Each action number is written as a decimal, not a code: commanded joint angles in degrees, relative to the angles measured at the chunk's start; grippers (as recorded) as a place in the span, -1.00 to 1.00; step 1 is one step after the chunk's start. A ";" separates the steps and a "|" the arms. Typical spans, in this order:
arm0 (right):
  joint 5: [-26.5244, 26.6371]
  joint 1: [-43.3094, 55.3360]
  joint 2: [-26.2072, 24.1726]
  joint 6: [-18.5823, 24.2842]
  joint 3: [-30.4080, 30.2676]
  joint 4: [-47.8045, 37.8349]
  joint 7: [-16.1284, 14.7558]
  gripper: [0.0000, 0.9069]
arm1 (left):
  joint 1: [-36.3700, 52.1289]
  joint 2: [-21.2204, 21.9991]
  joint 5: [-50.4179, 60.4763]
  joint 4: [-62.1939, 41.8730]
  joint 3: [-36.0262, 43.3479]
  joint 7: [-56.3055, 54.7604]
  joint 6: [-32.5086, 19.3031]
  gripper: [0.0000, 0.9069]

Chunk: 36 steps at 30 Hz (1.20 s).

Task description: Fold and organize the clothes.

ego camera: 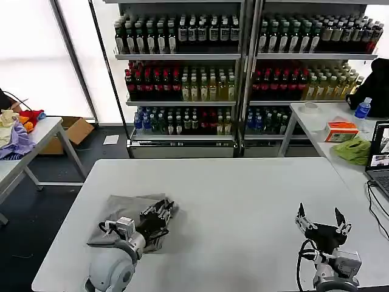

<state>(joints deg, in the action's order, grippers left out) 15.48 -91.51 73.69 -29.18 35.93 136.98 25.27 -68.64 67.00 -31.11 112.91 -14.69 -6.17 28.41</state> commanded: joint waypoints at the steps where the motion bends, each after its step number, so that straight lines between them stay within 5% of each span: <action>1: 0.12 -0.34 0.01 0.42 0.01 -0.43 -0.17 1.00 | 1.30 1.93 -9.46 3.24 -1.32 -1.87 -1.57 1.00; 14: 0.36 2.88 -0.82 0.71 -3.01 -3.07 -0.51 1.00 | -3.83 -8.86 -0.05 -0.85 -18.26 0.51 0.86 1.00; 36: 1.25 3.14 -1.88 1.31 -3.67 -4.41 -0.72 1.00 | -6.03 -7.58 6.43 -7.72 -18.36 5.29 -0.23 1.00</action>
<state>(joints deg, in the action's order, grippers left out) 16.75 -88.62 71.81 -27.89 32.50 132.79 24.55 -73.93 60.20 -26.99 108.02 -31.61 -2.33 28.34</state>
